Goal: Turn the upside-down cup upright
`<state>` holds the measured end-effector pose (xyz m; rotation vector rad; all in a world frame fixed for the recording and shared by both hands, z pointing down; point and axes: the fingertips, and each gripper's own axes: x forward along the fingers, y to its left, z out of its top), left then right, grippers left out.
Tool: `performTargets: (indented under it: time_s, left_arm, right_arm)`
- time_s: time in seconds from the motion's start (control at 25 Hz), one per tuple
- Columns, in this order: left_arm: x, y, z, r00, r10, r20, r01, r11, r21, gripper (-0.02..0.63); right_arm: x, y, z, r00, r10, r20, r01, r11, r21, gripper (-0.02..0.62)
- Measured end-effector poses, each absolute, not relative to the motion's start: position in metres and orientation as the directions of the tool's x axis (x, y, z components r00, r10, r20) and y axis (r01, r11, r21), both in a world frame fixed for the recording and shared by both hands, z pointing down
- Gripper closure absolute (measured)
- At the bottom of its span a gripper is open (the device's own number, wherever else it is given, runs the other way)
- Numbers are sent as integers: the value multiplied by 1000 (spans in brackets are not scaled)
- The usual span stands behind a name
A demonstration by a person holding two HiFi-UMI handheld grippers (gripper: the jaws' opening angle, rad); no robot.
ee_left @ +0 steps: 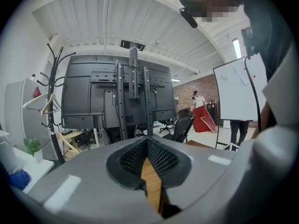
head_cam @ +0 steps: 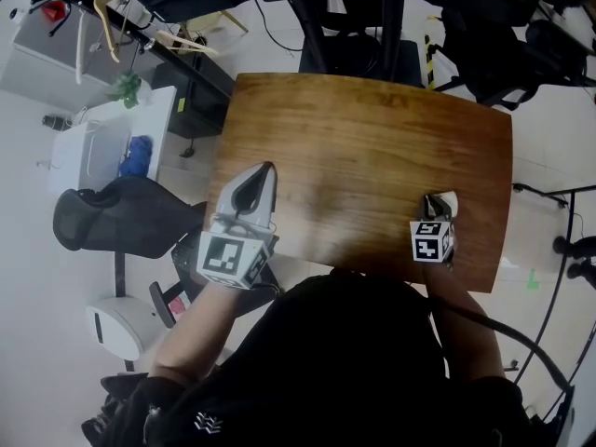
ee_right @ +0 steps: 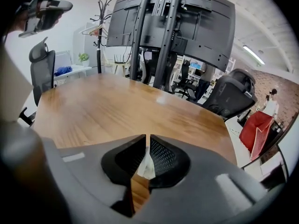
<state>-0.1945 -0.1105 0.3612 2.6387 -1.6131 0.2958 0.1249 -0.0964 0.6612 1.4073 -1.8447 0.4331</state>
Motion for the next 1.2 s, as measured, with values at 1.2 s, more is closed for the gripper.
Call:
performTargets:
  time_s: [1.2]
  left_arm:
    - [-143, -131, 366, 509, -844, 172, -852, -522, -44, 606]
  right_arm:
    - [194, -84, 653, -320, -634, 704, -947, 187, -262, 484]
